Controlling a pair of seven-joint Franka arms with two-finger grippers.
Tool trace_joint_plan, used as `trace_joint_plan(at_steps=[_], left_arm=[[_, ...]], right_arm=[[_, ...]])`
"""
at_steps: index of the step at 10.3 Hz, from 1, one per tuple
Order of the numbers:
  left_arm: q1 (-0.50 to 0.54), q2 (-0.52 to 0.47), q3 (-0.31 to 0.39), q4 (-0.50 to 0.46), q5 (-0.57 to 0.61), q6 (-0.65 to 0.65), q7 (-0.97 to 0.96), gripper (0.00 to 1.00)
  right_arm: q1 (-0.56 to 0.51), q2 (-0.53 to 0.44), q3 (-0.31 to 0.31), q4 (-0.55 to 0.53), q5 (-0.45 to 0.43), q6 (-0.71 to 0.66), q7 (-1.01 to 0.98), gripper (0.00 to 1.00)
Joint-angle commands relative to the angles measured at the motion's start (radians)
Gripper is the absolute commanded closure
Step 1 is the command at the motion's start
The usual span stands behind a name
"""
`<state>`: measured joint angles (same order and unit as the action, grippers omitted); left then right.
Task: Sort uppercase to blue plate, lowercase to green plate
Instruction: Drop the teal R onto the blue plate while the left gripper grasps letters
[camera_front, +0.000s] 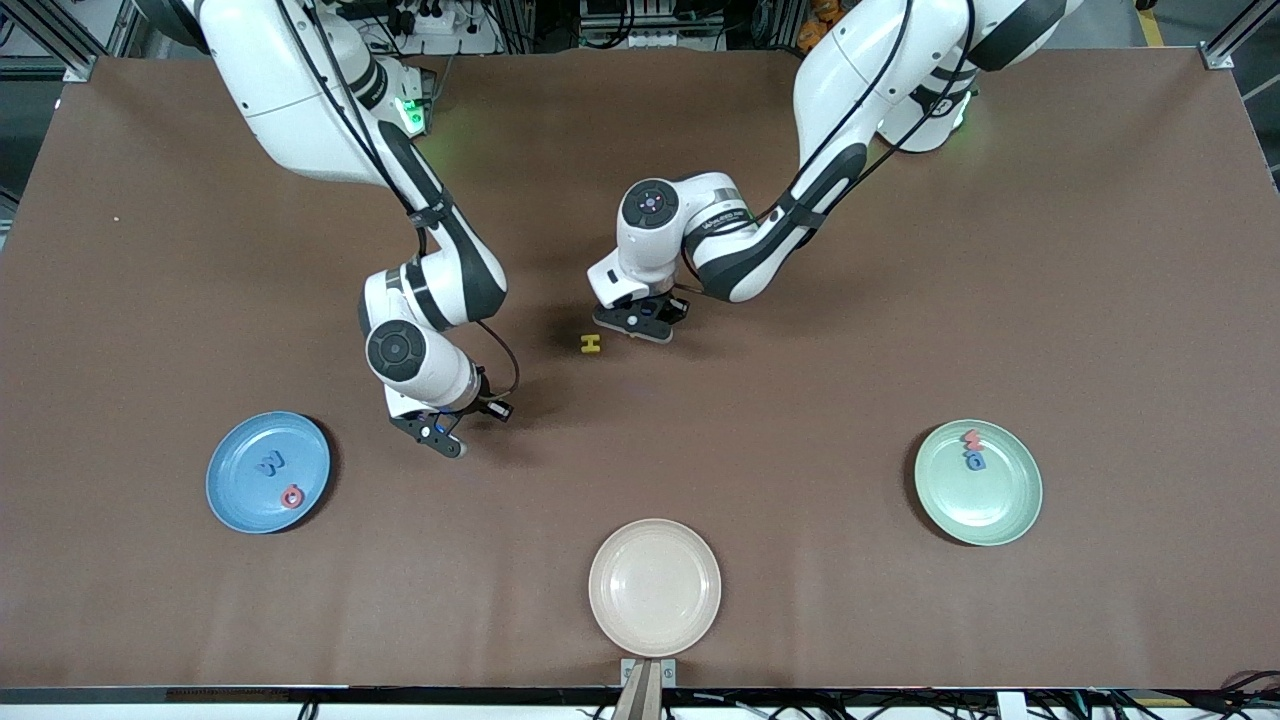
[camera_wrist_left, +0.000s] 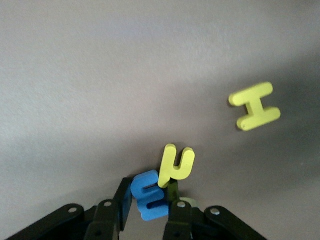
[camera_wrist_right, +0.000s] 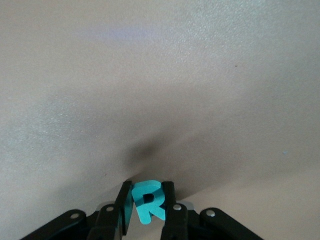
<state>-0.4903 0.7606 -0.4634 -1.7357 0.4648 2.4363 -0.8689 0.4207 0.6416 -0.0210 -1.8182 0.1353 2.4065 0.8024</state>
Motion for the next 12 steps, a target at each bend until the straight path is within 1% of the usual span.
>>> trace_joint_plan(at_steps=[1,3,5,8,9,11,12], left_arm=[[0.012,-0.035,-0.003,-0.007,0.028,0.001,-0.029,1.00],[0.025,-0.041,-0.003,-0.005,0.022,-0.002,-0.027,1.00],[0.029,-0.047,-0.003,-0.002,0.020,-0.003,-0.027,1.00],[0.029,-0.047,-0.003,-0.001,0.017,-0.003,-0.027,1.00],[0.032,-0.049,-0.003,0.001,0.015,-0.003,-0.025,1.00],[0.036,-0.055,-0.003,0.001,0.014,-0.003,-0.027,1.00],[0.036,-0.056,-0.003,0.001,0.012,-0.003,-0.027,1.00]], right_arm=[[-0.089,-0.051,0.001,-0.010,-0.014,-0.029,-0.153,1.00],[-0.179,-0.056,0.001,0.032,-0.016,-0.087,-0.350,1.00],[-0.270,-0.056,-0.001,0.072,-0.019,-0.099,-0.562,1.00],[-0.332,-0.057,-0.042,0.103,-0.078,-0.124,-0.763,1.00],[-0.356,-0.057,-0.051,0.111,-0.083,-0.124,-0.840,1.00],[-0.414,-0.053,-0.050,0.120,-0.083,-0.124,-0.981,1.00],[-0.425,-0.051,-0.050,0.120,-0.083,-0.124,-1.008,0.84]])
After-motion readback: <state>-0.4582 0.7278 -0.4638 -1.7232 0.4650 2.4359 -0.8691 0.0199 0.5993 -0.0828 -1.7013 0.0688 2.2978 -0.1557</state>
